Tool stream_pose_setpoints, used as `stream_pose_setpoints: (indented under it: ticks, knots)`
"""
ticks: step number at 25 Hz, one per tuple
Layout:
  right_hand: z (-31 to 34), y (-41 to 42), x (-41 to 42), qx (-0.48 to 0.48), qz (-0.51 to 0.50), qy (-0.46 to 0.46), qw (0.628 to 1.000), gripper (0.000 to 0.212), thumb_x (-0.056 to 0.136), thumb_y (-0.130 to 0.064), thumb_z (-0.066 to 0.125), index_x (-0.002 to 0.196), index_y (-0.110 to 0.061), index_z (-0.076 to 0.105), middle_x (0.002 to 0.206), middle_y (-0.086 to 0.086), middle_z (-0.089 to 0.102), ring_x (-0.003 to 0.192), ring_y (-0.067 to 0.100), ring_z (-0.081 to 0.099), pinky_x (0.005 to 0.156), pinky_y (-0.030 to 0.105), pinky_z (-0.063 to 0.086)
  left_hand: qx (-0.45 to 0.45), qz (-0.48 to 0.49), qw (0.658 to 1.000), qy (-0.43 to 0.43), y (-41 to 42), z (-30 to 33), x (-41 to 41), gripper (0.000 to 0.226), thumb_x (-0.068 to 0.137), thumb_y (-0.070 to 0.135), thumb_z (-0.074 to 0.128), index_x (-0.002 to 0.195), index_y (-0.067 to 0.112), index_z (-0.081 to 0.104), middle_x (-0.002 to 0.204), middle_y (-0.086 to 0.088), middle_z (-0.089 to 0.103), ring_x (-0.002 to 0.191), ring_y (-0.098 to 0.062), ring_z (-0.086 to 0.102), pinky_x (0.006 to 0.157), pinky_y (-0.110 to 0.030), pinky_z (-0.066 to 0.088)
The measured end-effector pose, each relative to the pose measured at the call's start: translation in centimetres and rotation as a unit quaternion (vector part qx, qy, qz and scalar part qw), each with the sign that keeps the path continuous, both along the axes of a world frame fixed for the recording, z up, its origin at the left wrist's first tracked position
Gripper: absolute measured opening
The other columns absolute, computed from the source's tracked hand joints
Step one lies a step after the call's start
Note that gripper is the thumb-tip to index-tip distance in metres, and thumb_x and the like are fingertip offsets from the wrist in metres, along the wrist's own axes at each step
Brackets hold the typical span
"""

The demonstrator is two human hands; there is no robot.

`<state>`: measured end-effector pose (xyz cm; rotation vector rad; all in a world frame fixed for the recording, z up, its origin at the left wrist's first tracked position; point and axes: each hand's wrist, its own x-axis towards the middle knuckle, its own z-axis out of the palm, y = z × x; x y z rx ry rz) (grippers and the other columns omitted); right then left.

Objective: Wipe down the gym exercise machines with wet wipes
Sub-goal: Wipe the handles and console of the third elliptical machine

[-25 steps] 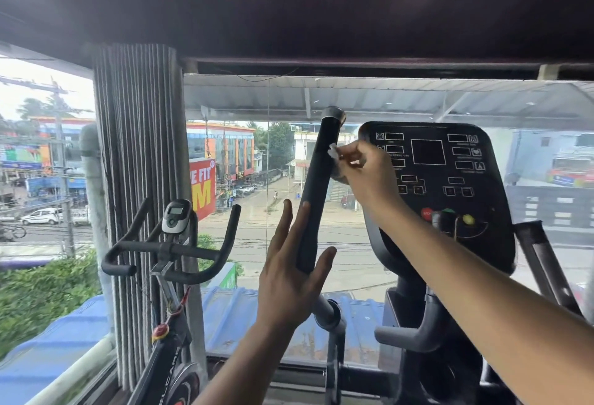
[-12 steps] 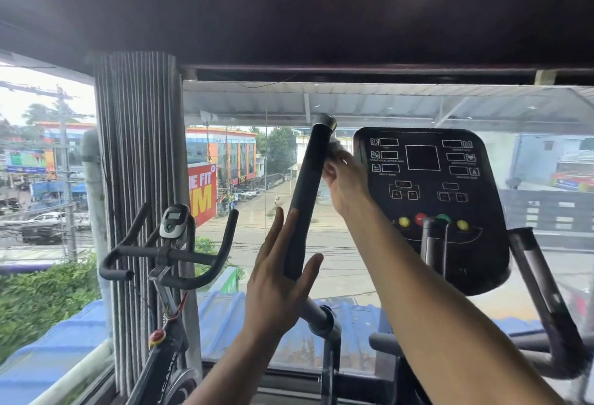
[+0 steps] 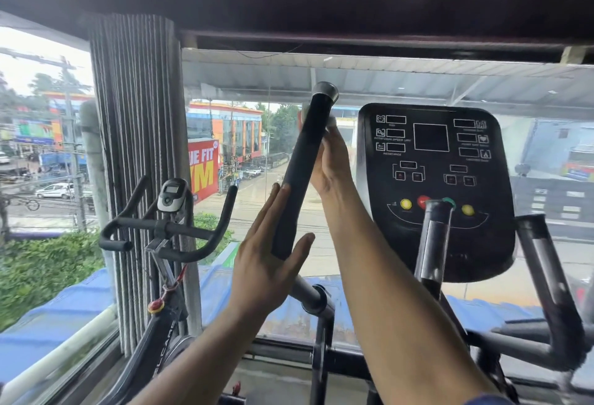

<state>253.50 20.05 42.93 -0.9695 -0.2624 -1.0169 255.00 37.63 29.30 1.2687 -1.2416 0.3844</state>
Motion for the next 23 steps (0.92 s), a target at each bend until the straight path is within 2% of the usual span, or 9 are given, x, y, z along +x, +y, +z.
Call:
stream_pose_setpoints:
  ticks: [3,6,11,12,14,16,19,21,23]
  knots:
    - [0.7,0.3,0.8,0.042,-0.022,-0.010,0.999,0.018,0.102,-0.022,0.052,0.116,-0.015,0.062,0.092,-0.001,0.068,0.079,0.013,0.066,0.070,0.024,0.053,0.001,0.005,1.000,-0.009,0.0,-0.1,0.1,0.074,0.092,0.047,0.063,0.160,0.030,0.037,0.165,0.013,0.039,0.150,0.014,0.021,0.105,0.003,0.025]
    - [-1.7,1.3,0.6,0.062,0.045,-0.021,0.997,0.027,0.109,-0.031,0.045,0.116,-0.014,0.064,0.103,-0.001,0.073,0.096,0.011,0.071,0.081,0.023,0.056,-0.002,-0.001,1.000,-0.014,0.0,-0.2,0.2,0.074,0.093,0.047,0.064,0.160,0.031,0.037,0.165,0.011,0.039,0.151,0.011,0.021,0.107,0.000,0.025]
    - [-1.1,1.2,0.9,0.054,0.040,-0.054,0.996,0.050,0.083,-0.031,0.078,0.124,-0.010,0.057,0.113,0.006,0.072,0.109,0.020,0.069,0.094,0.028,0.055,-0.012,0.001,1.000,-0.013,-0.1,-0.5,0.4,0.075,0.092,0.047,0.066,0.160,0.041,0.035,0.164,0.015,0.041,0.150,0.003,0.034,0.109,-0.003,0.029]
    - [-0.5,1.0,1.0,0.060,0.034,-0.062,0.996,0.046,0.085,-0.031,0.079,0.122,-0.011,0.059,0.117,0.007,0.070,0.111,0.020,0.068,0.099,0.030,0.053,-0.014,0.003,1.000,-0.013,-0.1,-0.5,0.4,0.075,0.091,0.048,0.065,0.159,0.041,0.036,0.164,0.015,0.040,0.150,0.004,0.033,0.108,-0.003,0.029]
    - [-0.3,1.1,1.0,0.069,0.026,-0.060,0.995,0.025,0.101,-0.029,0.061,0.120,-0.013,0.063,0.125,0.008,0.067,0.114,0.020,0.067,0.108,0.032,0.049,-0.015,0.005,1.000,-0.016,-0.2,-0.4,0.4,0.074,0.091,0.049,0.065,0.159,0.039,0.036,0.164,0.014,0.040,0.151,0.007,0.029,0.108,-0.002,0.028]
    - [-1.7,1.7,0.7,0.074,0.060,-0.054,0.994,0.025,0.107,-0.024,0.049,0.123,-0.010,0.063,0.122,0.006,0.069,0.113,0.019,0.068,0.106,0.030,0.051,-0.011,0.003,1.000,-0.022,-0.1,-0.3,0.3,0.074,0.092,0.049,0.064,0.160,0.038,0.036,0.164,0.014,0.040,0.150,0.007,0.030,0.107,-0.001,0.028]
    - [-4.7,2.4,-0.5,0.030,0.087,-0.023,0.995,0.030,0.099,-0.011,0.055,0.128,-0.009,0.055,0.116,0.007,0.070,0.112,0.022,0.068,0.092,0.031,0.056,-0.012,-0.002,1.000,-0.023,-0.1,-0.3,0.4,0.074,0.092,0.049,0.064,0.160,0.038,0.037,0.164,0.015,0.040,0.148,0.004,0.037,0.106,-0.001,0.031]
    - [-5.1,2.3,-1.7,0.005,-0.010,0.024,1.000,0.025,0.097,-0.006,0.058,0.122,-0.008,0.055,0.105,0.008,0.073,0.102,0.025,0.069,0.082,0.033,0.058,-0.010,0.005,1.000,-0.017,-0.1,-0.3,0.4,0.074,0.092,0.051,0.064,0.159,0.039,0.037,0.164,0.017,0.040,0.147,0.006,0.038,0.104,0.000,0.031]
    - [-3.7,1.5,-3.8,-0.028,-0.246,0.083,0.965,0.017,0.101,-0.010,0.061,0.116,-0.004,0.062,0.090,0.003,0.074,0.089,0.022,0.070,0.074,0.031,0.060,-0.006,0.008,1.000,-0.012,-0.1,-0.5,0.3,0.074,0.092,0.054,0.063,0.159,0.044,0.035,0.164,0.022,0.037,0.146,0.009,0.037,0.102,0.002,0.030]
